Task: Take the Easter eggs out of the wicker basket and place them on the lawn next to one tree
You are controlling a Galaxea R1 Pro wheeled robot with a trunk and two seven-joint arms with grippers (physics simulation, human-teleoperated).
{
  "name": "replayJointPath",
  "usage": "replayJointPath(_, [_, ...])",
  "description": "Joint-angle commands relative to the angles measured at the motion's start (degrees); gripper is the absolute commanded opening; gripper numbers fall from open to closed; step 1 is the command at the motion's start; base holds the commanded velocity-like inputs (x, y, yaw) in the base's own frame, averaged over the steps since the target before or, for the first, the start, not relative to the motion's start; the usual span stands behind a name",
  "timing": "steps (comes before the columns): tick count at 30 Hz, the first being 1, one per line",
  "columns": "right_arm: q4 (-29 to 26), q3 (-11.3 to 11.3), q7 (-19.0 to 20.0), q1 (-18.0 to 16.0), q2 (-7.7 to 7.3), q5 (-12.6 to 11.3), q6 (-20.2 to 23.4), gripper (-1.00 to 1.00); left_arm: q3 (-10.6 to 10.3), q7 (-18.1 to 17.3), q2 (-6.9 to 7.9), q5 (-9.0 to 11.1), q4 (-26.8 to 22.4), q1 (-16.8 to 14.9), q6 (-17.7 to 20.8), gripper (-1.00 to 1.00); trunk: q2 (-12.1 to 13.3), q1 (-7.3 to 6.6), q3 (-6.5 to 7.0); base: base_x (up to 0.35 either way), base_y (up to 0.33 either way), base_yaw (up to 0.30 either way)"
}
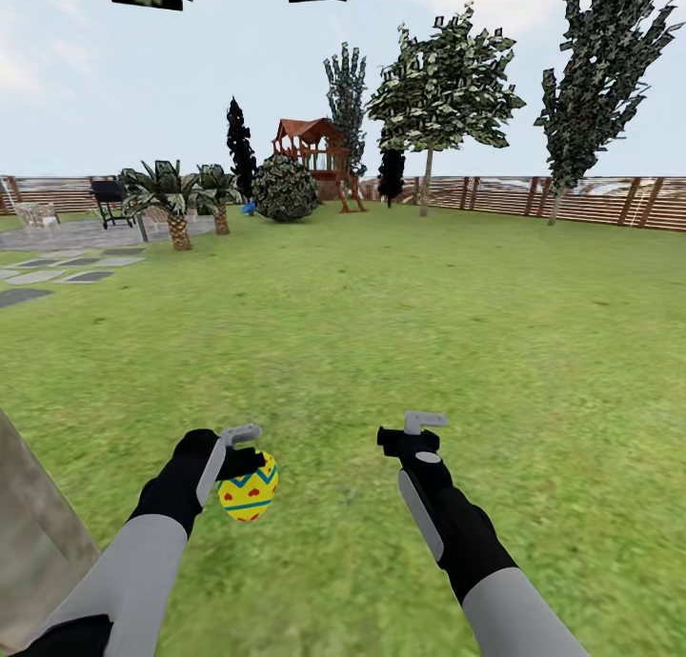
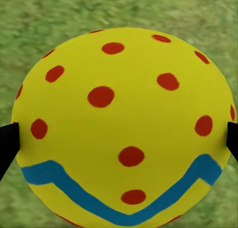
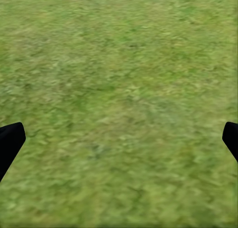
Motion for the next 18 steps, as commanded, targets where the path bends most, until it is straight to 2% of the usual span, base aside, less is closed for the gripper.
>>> replayJointPath(1, [-0.07,0.17,-0.52,-0.05,-0.02,-0.55,0.15,1.00,0.22,0.20,-0.07,0.05,-0.02,-0.05,0.27,-1.00,-0.46,0.23,-0.25,0.000,0.000,0.000])
replayJointPath(18, [-0.07,0.23,-0.52,-0.06,0.00,-0.55,0.10,1.00,0.22,0.17,-0.07,0.06,0.07,-0.05,0.12,-1.00,-7.28,3.96,-3.31,0.000,0.000,0.000])
